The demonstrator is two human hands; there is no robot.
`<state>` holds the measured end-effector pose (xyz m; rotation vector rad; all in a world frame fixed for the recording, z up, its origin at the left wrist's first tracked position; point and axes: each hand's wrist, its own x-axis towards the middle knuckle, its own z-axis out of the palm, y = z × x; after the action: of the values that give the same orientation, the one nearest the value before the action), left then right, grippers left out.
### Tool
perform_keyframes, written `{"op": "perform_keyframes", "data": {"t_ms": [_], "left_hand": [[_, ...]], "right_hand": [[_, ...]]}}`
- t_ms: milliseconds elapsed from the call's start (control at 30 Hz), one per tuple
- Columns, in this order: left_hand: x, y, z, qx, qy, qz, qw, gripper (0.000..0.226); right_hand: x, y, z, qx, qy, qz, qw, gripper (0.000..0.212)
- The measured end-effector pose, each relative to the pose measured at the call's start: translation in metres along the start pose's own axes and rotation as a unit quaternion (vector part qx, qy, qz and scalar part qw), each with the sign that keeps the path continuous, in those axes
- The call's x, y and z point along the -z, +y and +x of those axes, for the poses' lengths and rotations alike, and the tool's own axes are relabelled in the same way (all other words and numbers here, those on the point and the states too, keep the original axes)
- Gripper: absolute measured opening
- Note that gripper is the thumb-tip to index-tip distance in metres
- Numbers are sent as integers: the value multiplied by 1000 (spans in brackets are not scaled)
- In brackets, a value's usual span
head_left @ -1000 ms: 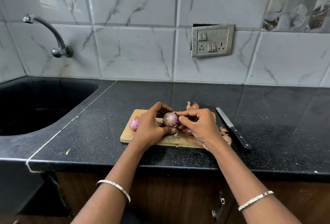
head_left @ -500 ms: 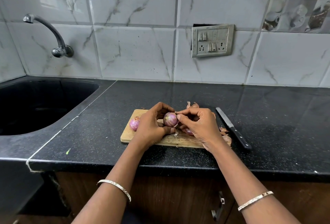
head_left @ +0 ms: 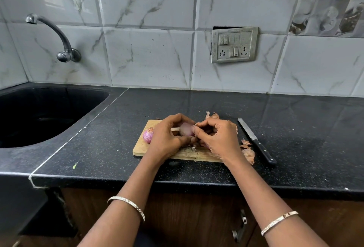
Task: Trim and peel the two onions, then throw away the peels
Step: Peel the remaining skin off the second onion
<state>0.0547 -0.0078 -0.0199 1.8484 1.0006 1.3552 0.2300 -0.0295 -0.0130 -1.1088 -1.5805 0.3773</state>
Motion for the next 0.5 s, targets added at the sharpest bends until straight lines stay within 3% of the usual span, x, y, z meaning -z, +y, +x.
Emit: {"op": "perform_keyframes", "data": {"t_ms": [500], "left_hand": [[-1, 1, 0, 14, 21, 20, 999, 54]], "right_hand": [[-4, 0, -1, 65, 22, -116, 991, 15]]}}
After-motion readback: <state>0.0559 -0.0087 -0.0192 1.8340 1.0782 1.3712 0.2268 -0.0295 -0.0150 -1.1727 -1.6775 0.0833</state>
